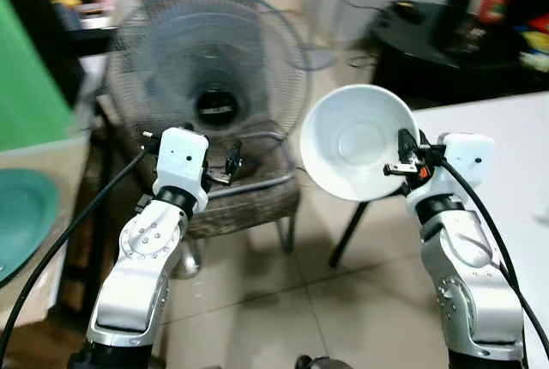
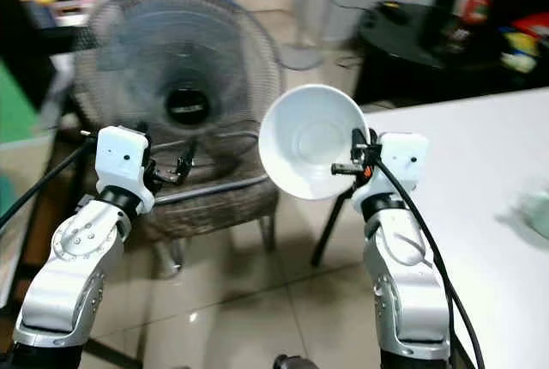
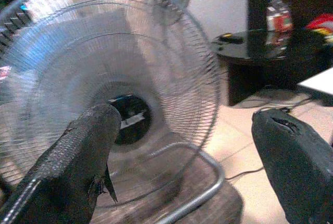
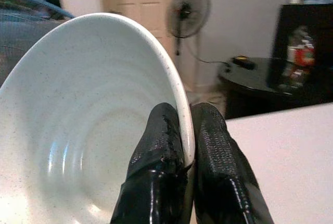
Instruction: Setting the table
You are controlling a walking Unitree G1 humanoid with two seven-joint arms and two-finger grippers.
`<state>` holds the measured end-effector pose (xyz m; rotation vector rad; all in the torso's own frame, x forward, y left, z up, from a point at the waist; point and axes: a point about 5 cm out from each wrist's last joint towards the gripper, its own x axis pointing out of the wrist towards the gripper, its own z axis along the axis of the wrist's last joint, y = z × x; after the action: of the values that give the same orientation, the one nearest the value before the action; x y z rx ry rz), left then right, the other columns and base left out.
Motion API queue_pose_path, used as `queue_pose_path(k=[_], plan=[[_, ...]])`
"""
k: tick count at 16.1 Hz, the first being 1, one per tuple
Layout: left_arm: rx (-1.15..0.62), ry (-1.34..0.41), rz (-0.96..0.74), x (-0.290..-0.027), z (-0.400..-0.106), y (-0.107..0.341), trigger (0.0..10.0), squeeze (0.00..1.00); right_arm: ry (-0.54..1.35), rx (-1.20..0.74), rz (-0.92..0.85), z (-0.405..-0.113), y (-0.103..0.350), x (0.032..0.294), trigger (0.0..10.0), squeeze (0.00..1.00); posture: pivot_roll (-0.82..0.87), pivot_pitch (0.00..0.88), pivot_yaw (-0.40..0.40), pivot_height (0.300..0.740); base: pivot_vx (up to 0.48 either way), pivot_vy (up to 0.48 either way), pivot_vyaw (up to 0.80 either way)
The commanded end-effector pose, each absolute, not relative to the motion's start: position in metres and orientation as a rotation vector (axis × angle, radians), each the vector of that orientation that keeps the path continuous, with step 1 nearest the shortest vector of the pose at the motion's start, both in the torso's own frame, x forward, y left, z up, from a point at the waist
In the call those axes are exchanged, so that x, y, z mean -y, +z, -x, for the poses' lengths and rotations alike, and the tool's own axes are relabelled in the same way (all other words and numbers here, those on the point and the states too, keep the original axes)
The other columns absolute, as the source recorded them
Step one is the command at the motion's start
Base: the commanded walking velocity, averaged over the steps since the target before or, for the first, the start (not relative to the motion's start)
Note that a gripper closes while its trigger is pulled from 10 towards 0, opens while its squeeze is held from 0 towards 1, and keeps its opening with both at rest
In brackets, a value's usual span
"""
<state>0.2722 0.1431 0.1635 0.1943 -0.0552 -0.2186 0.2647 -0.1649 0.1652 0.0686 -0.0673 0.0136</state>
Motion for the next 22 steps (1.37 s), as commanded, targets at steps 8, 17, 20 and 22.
queue_pose_path(k=[8,17,20,22], plan=[[0.061,-0.22,-0.205,-0.144,-0.272,0.164,10.0,0.0,0.026,0.055,-0.083,-0.261,0.168,0.161,10.0,0.0,0.06,0.0,-0.008,0.74,0.0,0.0,-0.8],[0.064,-0.25,-0.23,-0.142,-0.276,0.163,10.0,0.0,-0.013,0.004,-0.135,-0.259,0.163,0.164,10.0,0.0,0.04,0.0,0.012,0.74,0.0,0.0,-0.8],[0.06,-0.257,-0.232,-0.14,-0.277,0.162,10.0,0.0,-0.034,-0.008,-0.153,-0.256,0.161,0.167,10.0,0.0,0.03,0.0,0.021,0.74,0.0,0.374,-0.8],[0.056,-0.267,-0.239,-0.14,-0.277,0.162,10.0,0.0,-0.051,-0.016,-0.165,-0.255,0.16,0.169,10.0,0.0,0.03,0.0,0.024,0.74,0.0,0.399,-0.8]])
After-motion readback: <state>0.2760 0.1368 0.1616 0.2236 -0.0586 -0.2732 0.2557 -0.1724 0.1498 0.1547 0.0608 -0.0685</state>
